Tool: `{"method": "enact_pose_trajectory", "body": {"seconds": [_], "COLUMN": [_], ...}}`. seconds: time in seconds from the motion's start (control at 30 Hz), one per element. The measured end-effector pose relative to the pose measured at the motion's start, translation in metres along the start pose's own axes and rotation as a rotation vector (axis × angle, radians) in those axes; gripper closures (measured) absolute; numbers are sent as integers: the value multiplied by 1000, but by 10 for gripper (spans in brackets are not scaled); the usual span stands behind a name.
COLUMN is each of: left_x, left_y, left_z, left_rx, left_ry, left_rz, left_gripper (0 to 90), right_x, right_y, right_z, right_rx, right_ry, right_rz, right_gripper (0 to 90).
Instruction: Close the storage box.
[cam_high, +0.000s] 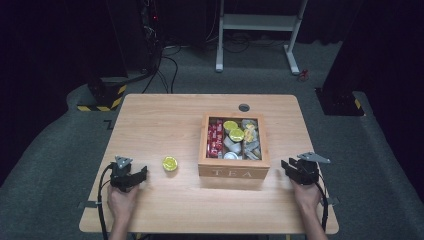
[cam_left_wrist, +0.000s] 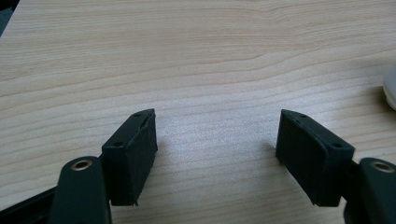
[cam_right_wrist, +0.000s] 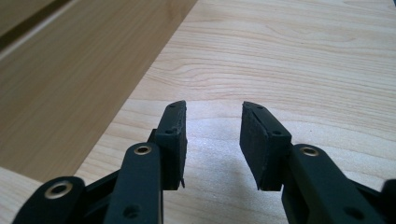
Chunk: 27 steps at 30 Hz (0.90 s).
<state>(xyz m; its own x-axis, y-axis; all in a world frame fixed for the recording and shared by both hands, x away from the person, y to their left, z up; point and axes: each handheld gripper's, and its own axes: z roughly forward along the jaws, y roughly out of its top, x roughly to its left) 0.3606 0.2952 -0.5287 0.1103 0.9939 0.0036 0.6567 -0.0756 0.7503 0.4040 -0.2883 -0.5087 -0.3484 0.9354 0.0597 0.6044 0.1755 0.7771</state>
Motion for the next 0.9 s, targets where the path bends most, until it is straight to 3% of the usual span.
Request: {"method": "enact_pose_trajectory", "body": {"seconds": [0.5,0.6,0.73,0.9], "left_x": [0,0,0,0], "left_y": [0,0,0,0], "left_z": [0,0,0,0], "left_rx": [0,0,3,4], "left_ry": [0,-1,-3,-4], "left_rz": [1,1,5,6], "left_gripper": [293,293,292,290], "right_x": [-6,-6,-2,-3], "right_y": [-8,-9,-9,-8], "right_z": [9,9,10,11], "right_rx": [51,54,62,64], "right_ry": [-60,-71,-85,-97], "right_rz": [16,-1,-30,-10], "right_gripper": [547,535,487,435]}}
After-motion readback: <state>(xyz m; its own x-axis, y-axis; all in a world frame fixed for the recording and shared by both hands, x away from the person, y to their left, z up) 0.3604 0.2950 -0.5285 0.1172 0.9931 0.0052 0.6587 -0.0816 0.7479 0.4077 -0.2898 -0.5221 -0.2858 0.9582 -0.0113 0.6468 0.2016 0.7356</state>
